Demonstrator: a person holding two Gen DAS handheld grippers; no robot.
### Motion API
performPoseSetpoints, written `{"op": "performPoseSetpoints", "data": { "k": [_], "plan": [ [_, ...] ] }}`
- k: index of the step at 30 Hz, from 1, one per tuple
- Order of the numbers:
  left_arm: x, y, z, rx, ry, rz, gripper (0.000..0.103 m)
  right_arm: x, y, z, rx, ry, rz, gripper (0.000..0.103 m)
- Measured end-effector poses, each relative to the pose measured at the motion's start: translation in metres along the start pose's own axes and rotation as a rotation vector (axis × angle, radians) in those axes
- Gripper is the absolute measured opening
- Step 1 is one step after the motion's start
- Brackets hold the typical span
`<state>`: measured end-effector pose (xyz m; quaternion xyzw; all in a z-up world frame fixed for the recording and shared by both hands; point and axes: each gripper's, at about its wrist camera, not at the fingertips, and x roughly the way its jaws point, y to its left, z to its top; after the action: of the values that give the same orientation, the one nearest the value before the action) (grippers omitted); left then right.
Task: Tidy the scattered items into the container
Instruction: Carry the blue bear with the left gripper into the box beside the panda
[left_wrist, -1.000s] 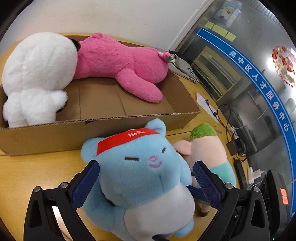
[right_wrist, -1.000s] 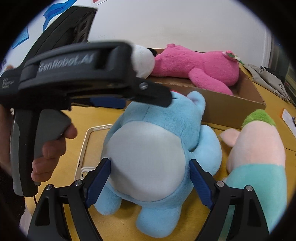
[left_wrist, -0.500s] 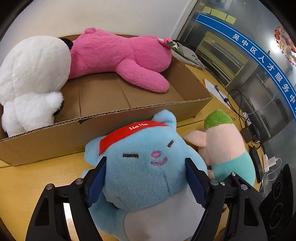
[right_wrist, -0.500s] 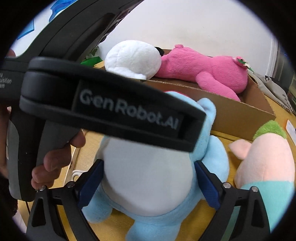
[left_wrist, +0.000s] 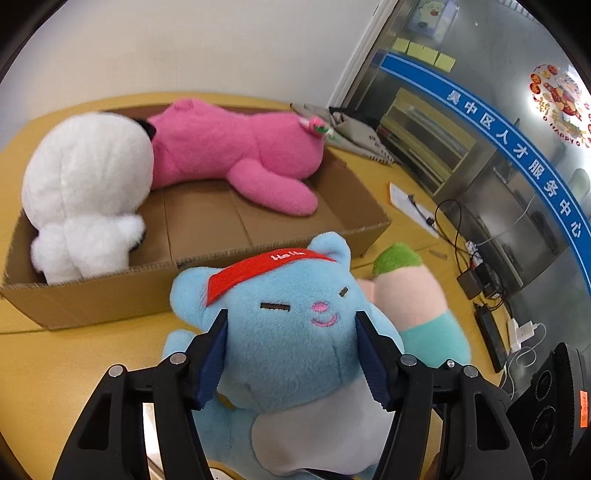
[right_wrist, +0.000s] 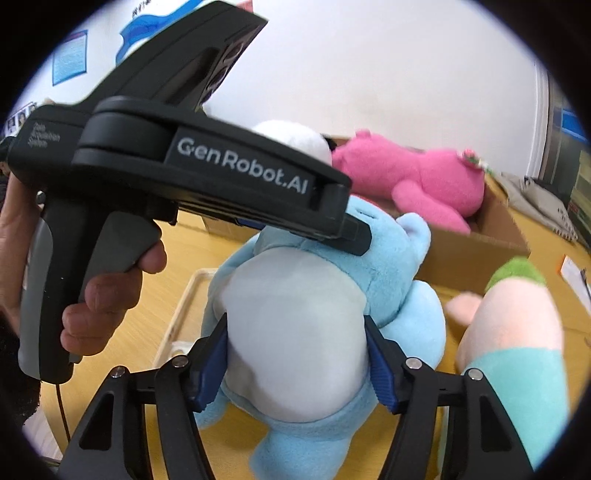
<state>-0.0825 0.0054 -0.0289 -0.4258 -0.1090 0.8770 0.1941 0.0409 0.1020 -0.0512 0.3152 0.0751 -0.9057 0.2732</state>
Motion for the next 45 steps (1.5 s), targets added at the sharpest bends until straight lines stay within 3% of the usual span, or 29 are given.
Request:
{"op": "performPoseSetpoints", "data": {
  "k": [7,13,20,23,28,34,45],
  "plan": [
    [-0.037,-0.013,0.051,0.059,-0.112,0.025,0.068,-0.026,-0.004,0.048,-0.064,-0.134,-0.004,0.065],
    [-0.044,-0.006,0.118,0.109,-0.174,0.053,0.068,-0.025,-0.017,0.106,-0.120,-0.217,0.002,0.065],
    [-0.004,0.027,0.178,0.079,-0.141,0.099,0.068,0.009,-0.045,0.154,-0.151,-0.263,0.039,0.065],
    [0.035,0.051,0.184,0.041,-0.080,0.104,0.068,0.039,-0.052,0.154,-0.135,-0.229,0.057,0.065],
    [0.090,0.079,0.170,-0.023,0.022,0.109,0.068,0.091,-0.056,0.136,-0.086,-0.091,0.066,0.063],
    [0.094,0.068,0.160,-0.005,0.023,0.146,0.068,0.094,-0.057,0.124,-0.041,-0.021,0.115,0.062],
    [0.108,0.077,0.152,-0.018,0.039,0.147,0.074,0.094,-0.041,0.110,-0.037,0.039,0.073,0.063]
  ]
}}
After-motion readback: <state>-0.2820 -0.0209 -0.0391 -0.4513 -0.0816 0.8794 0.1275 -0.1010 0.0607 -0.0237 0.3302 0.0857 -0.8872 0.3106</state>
